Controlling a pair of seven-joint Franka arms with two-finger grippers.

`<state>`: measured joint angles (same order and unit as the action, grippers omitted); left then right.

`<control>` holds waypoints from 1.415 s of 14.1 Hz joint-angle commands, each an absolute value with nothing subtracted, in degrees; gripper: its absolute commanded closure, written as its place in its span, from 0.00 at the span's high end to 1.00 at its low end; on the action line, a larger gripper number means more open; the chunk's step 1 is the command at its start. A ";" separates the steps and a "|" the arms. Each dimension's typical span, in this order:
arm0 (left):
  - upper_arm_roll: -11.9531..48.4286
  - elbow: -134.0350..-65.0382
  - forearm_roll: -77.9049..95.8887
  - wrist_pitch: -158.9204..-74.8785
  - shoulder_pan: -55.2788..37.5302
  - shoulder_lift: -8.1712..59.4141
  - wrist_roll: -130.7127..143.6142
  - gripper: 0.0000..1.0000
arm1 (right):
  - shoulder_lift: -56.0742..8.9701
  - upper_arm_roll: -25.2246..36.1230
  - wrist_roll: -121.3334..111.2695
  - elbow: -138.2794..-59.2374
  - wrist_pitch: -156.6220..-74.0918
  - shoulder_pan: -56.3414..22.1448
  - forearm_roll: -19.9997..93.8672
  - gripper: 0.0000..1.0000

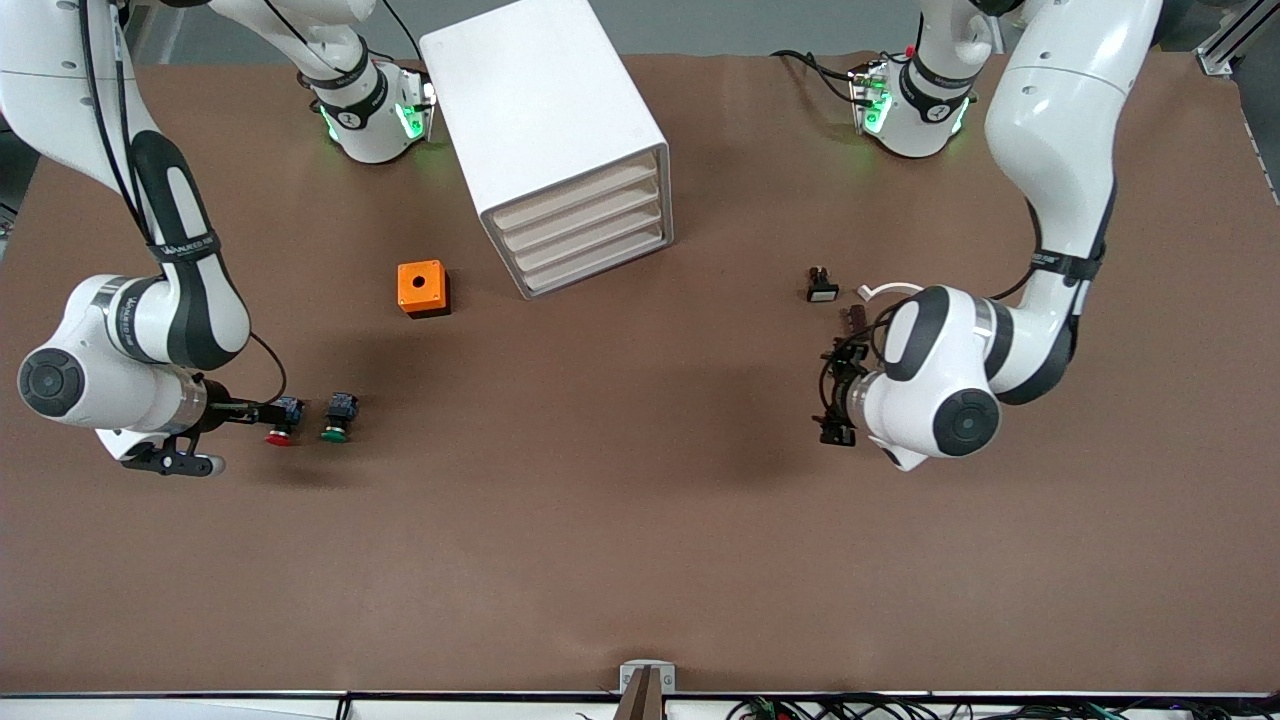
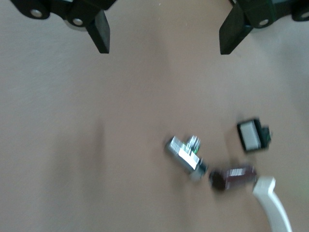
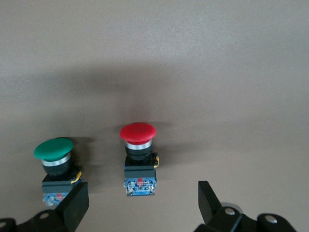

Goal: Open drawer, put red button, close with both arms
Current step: 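Grasp the red button with the right gripper while the left gripper grips the drawer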

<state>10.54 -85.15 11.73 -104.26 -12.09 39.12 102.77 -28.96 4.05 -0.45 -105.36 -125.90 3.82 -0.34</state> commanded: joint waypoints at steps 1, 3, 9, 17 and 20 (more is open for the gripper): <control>10.28 -83.85 15.54 -103.27 -14.41 40.95 105.82 1.00 | -29.00 3.25 0.09 -107.66 -129.02 4.75 -1.14 1.00; 10.28 -83.59 20.63 -103.27 -14.76 41.66 109.93 1.00 | -30.14 3.25 0.00 -107.75 -129.90 4.75 -1.14 1.00; 10.20 -83.58 31.09 -103.36 -18.71 41.75 121.45 1.00 | -32.08 3.25 0.09 -108.28 -132.36 4.75 -1.05 1.00; 10.28 -83.58 42.61 -103.10 -26.45 42.54 135.60 0.95 | -33.84 3.25 0.09 -108.28 -133.07 4.66 -1.05 0.92; 10.28 -83.85 48.07 -102.57 -28.11 43.15 137.37 0.77 | -33.93 3.25 0.09 -108.28 -133.07 4.57 -1.05 0.62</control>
